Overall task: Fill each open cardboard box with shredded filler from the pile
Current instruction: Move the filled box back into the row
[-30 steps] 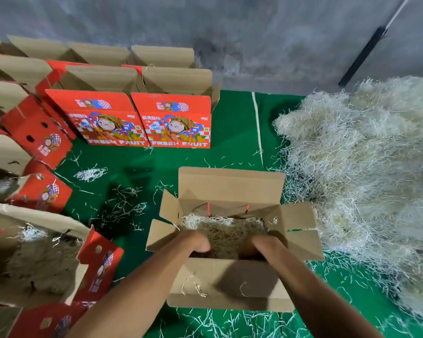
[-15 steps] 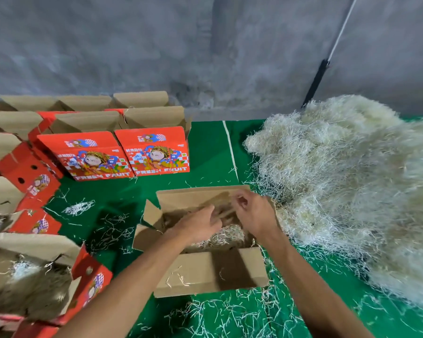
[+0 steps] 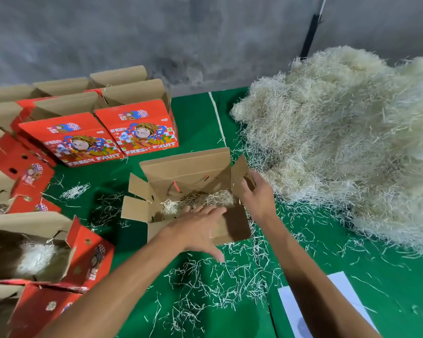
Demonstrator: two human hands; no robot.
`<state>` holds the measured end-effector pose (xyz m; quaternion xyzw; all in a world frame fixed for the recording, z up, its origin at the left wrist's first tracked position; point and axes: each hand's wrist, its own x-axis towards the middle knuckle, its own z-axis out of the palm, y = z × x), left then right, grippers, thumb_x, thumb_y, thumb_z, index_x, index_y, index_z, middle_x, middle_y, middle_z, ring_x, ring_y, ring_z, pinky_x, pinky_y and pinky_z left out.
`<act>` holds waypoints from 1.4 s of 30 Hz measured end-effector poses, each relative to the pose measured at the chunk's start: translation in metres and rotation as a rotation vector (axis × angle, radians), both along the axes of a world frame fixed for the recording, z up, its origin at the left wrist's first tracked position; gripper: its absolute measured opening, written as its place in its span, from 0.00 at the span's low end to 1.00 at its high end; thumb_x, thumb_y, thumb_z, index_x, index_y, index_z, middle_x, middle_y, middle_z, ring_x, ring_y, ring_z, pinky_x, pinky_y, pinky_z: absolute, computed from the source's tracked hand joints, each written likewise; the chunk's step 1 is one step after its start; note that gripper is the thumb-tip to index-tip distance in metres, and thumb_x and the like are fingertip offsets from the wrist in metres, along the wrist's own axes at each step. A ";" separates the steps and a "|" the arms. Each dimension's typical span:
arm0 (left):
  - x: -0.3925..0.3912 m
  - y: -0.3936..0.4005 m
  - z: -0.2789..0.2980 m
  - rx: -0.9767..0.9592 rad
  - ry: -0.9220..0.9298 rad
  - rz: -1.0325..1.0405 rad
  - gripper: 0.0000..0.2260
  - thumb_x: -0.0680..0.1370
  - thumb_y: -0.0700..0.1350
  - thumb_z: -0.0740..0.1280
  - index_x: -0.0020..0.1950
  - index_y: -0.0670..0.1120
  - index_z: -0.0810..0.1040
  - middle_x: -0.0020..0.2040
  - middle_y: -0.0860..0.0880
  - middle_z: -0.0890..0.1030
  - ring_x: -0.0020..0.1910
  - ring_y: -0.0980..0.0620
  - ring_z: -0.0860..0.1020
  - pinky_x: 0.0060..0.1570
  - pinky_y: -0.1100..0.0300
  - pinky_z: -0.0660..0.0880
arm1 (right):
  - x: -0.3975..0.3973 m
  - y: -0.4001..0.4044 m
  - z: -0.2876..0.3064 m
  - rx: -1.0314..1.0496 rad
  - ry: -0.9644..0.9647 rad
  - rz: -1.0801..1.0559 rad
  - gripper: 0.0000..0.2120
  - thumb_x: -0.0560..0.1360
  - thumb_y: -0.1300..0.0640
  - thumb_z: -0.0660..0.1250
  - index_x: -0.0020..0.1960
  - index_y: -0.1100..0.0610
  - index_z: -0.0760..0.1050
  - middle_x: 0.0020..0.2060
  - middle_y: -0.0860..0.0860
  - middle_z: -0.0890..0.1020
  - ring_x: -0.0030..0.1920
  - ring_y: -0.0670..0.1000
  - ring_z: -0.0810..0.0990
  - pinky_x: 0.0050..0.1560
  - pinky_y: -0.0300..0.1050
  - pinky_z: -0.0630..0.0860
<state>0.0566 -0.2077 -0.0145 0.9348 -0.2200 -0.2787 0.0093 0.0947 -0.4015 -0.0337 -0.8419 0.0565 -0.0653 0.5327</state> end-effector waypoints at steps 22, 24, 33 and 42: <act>0.037 0.171 0.065 -0.025 -0.310 0.411 0.17 0.73 0.36 0.64 0.53 0.53 0.84 0.44 0.51 0.85 0.45 0.49 0.82 0.55 0.52 0.77 | 0.056 0.162 0.010 -0.066 0.260 0.183 0.14 0.81 0.43 0.60 0.51 0.53 0.75 0.37 0.49 0.82 0.37 0.52 0.83 0.40 0.46 0.79; 0.036 0.192 0.065 -0.014 -0.305 0.456 0.16 0.74 0.35 0.65 0.53 0.53 0.85 0.44 0.51 0.85 0.45 0.50 0.82 0.57 0.51 0.76 | 0.055 0.187 0.010 -0.034 0.258 0.208 0.14 0.81 0.43 0.60 0.50 0.54 0.75 0.34 0.48 0.82 0.33 0.49 0.82 0.34 0.43 0.77; 0.034 0.282 0.076 -0.088 -0.203 0.678 0.17 0.72 0.36 0.64 0.54 0.52 0.85 0.47 0.48 0.84 0.47 0.49 0.82 0.48 0.57 0.77 | 0.068 0.278 0.004 0.064 0.303 0.425 0.09 0.77 0.38 0.66 0.45 0.43 0.73 0.41 0.46 0.85 0.41 0.51 0.86 0.47 0.57 0.83; 0.030 0.350 0.080 -0.075 -0.263 0.820 0.16 0.72 0.39 0.64 0.56 0.51 0.84 0.56 0.46 0.83 0.58 0.44 0.79 0.60 0.51 0.75 | 0.074 0.366 0.002 0.046 0.382 0.620 0.03 0.79 0.49 0.65 0.49 0.48 0.76 0.46 0.50 0.85 0.36 0.53 0.87 0.43 0.54 0.85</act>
